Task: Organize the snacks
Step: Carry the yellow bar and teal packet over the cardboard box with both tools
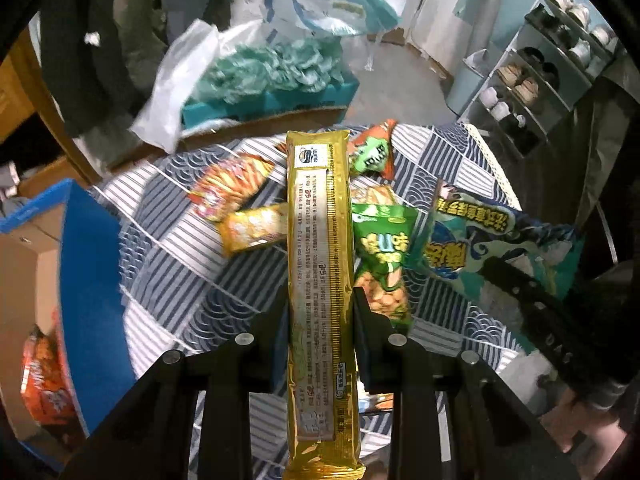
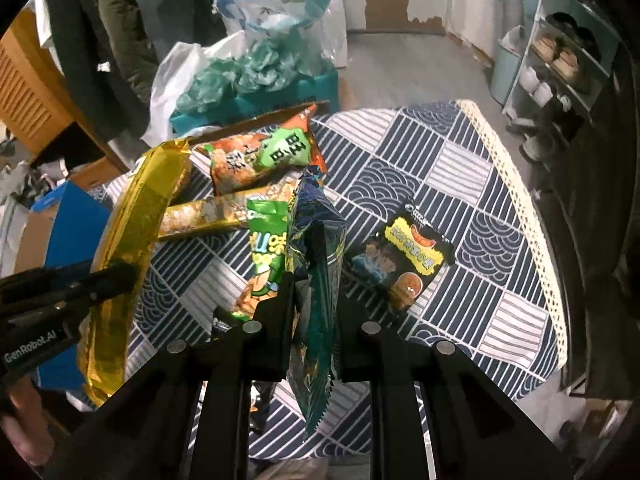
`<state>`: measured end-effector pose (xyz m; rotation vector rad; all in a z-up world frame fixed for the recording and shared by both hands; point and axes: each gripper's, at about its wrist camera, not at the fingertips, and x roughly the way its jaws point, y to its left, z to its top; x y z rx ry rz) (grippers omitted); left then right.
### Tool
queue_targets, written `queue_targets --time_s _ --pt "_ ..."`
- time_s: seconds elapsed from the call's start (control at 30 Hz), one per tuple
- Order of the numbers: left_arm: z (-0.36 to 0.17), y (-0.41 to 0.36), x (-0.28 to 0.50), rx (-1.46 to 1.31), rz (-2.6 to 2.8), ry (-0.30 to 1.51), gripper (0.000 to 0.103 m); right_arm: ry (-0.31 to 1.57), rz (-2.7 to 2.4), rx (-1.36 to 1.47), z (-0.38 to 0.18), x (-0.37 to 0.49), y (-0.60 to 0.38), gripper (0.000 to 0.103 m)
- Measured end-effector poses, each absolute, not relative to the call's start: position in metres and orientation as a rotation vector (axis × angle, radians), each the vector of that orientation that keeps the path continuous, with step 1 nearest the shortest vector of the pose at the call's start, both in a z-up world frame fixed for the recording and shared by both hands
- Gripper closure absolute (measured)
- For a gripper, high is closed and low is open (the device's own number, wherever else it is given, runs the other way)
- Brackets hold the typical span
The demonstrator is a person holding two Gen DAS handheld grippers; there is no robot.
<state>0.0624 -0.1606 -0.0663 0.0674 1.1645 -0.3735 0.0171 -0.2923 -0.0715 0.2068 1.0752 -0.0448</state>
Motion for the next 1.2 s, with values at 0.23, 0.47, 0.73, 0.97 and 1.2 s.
queue_targets --time_s 0.23,0.47,0.73,0.97,1.2 --pt "-0.053 -0.136 0.056 0.059 -0.357 1.139 0.074 1.03 -0.002 0.152 -0.049 0.015 -0.27 0.088" --pt "-0.035 -0.104 0.046 0.06 -0.322 1.091 0.074 0.99 0.06 0.117 -0.031 0.014 -0.242 0.088" --pt "-0.019 -0.065 0.034 0.079 -0.257 1.038 0.074 0.958 0.147 0.068 -0.013 0.018 -0.199 0.088" --pt "-0.009 -0.029 0.026 0.067 -0.215 1.007 0.074 0.937 0.221 0.019 -0.001 0.023 -0.156 0.088" --pt "-0.003 0.011 0.017 0.046 -0.162 0.979 0.074 0.92 0.313 -0.024 0.009 0.029 -0.105 0.088"
